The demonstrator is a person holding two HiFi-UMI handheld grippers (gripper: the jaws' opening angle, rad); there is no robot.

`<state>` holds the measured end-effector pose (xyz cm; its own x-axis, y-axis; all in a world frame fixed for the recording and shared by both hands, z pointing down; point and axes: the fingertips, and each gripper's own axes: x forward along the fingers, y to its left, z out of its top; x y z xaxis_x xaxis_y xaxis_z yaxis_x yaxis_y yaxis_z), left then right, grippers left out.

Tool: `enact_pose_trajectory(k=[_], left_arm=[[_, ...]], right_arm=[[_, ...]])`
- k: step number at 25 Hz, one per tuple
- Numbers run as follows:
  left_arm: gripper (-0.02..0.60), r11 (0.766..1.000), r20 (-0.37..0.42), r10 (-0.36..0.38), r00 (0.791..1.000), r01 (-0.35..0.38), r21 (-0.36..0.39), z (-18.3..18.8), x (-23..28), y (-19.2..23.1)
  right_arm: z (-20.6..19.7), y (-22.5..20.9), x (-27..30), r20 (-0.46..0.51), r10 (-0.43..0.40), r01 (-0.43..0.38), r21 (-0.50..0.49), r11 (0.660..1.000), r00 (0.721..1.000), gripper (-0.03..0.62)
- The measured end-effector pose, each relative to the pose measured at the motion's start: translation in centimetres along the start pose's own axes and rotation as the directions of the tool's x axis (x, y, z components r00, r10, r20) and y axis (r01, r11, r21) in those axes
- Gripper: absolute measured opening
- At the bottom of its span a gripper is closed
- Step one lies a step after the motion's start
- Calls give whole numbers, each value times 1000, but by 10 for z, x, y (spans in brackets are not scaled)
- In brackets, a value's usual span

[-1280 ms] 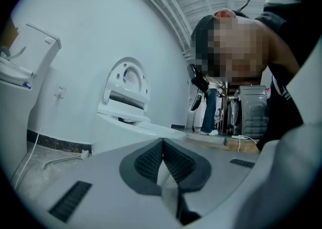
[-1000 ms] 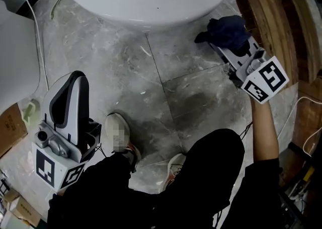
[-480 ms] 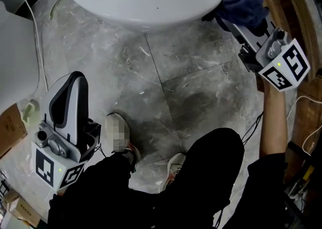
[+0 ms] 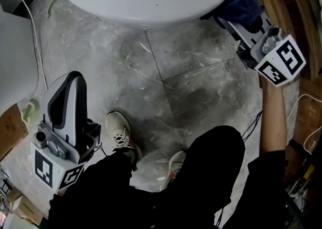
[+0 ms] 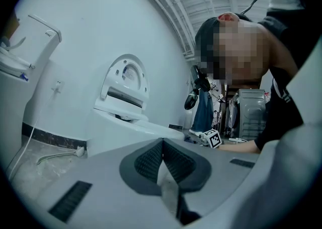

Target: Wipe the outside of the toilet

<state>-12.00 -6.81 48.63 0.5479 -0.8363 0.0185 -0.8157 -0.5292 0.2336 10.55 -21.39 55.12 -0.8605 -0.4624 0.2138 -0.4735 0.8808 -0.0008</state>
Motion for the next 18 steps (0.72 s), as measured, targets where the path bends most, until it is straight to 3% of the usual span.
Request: enact_pose_trajectory(k=[18], left_arm=[[9,1000,-8,0,1000,0,2,-2,-2,3]], right_arm=[[-74,-11,27,-76,-25,29,55,998,997,117]])
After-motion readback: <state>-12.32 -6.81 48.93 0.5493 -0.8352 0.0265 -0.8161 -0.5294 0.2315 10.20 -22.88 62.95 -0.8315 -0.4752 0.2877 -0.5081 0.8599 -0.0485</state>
